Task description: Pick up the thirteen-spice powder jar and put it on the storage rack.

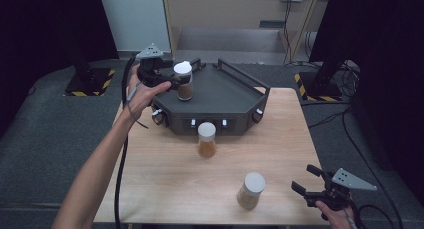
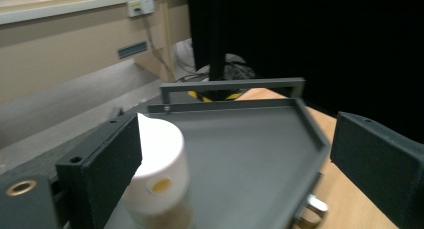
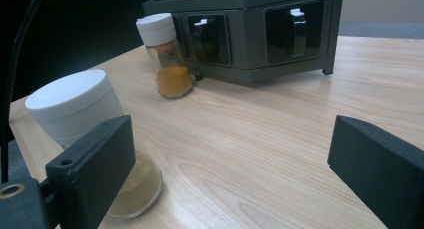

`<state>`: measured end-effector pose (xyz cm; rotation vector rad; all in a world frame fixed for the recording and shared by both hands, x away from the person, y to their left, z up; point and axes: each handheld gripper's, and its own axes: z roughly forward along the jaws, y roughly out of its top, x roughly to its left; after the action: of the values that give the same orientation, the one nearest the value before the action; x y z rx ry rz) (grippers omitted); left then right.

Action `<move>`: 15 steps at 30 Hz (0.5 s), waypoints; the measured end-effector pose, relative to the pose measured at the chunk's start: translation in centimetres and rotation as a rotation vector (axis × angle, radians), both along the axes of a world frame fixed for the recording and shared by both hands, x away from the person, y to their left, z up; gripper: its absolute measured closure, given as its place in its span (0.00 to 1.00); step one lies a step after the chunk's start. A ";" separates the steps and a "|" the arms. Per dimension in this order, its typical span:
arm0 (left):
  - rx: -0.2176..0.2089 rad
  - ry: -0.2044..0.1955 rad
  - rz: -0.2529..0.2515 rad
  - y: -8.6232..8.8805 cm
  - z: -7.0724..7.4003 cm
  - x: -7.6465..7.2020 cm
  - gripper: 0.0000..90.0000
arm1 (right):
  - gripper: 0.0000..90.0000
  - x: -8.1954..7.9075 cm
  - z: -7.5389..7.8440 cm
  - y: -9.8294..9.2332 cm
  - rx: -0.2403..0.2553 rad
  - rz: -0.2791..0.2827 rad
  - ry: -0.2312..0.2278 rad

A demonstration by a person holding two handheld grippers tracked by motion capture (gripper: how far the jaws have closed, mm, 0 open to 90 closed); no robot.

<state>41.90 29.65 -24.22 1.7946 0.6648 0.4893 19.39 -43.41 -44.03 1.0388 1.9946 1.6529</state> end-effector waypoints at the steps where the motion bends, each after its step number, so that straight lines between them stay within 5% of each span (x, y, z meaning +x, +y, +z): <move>1: 0.004 -0.014 -0.008 0.1 0.0 -0.5 0.06 | 0.06 0.0 0.0 0.0 -0.001 0.000 0.001; 3: 0.022 -0.034 -0.020 0.3 0.3 -1.5 0.06 | 0.06 0.0 0.0 0.0 -0.001 0.000 0.001; 15: -0.058 -0.112 -0.119 3.3 -2.0 -8.3 0.05 | 0.06 0.0 0.1 0.2 -0.009 0.008 -0.003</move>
<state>33.58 32.92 -26.23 1.7274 0.4867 0.4817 19.43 -43.25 -43.92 1.0264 2.0052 1.6465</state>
